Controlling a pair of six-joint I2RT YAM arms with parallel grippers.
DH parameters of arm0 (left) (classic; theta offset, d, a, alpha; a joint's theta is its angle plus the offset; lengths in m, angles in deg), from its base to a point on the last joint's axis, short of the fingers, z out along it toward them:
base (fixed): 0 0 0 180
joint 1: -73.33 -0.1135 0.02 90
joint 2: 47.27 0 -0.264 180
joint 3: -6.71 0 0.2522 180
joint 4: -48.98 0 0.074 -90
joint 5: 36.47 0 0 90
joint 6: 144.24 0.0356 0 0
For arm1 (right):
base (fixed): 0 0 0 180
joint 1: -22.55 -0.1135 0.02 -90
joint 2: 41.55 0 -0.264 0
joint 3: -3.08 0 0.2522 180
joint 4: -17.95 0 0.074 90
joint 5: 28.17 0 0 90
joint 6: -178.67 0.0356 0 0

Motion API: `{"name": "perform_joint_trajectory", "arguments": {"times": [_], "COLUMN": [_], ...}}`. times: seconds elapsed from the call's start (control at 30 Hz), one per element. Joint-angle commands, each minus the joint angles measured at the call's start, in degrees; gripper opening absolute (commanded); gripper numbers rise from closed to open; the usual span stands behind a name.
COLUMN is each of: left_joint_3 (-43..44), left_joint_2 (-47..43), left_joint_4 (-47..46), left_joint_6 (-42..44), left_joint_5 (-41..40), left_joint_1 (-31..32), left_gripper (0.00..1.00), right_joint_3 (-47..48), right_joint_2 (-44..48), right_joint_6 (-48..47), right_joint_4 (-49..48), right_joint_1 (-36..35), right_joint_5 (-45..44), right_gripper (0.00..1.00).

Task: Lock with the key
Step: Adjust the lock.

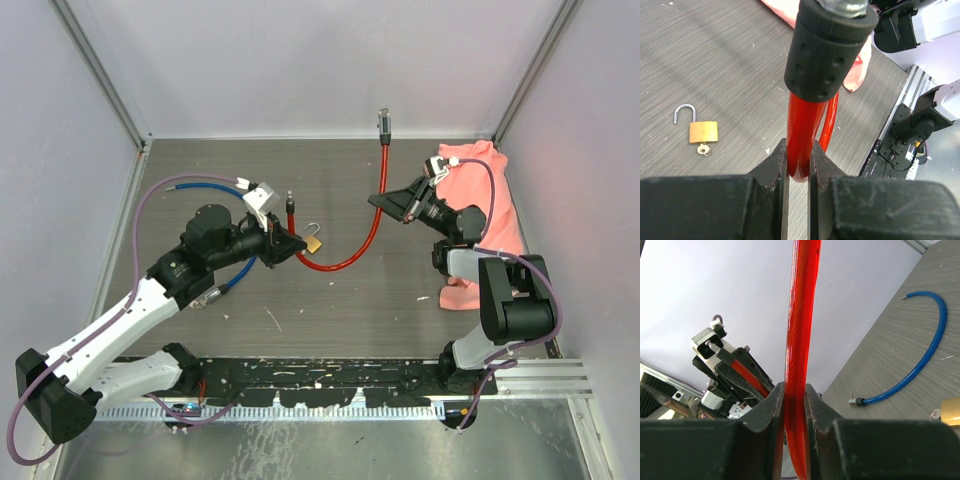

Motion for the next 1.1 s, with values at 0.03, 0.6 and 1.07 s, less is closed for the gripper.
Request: {"name": "perform_joint_trajectory", "arguments": {"times": [0.03, 0.6, 1.07], "left_joint_3": [-0.2, -1.3, -0.8], "left_joint_2": [0.0, 0.9, 3.5], "left_joint_4": [-3.4, -4.9, -4.2], "left_joint_6": [-0.3, -2.2, -1.5], "left_joint_5": [-0.2, -2.1, 1.8], "left_joint_1": [0.1, -0.1, -1.2], "left_gripper": [0.00, 0.00, 0.00], "right_joint_3": [3.6, 2.8, 6.4], "right_joint_2": [3.7, 5.7, 5.3], "right_joint_6": [1.1, -1.2, -1.1], "right_joint_4": [-10.9, -10.9, -10.8], "right_joint_1": [-0.8, -0.9, -0.8], "right_joint_5": [1.5, 3.2, 3.9], "right_gripper": [0.20, 0.22, 0.27]}}
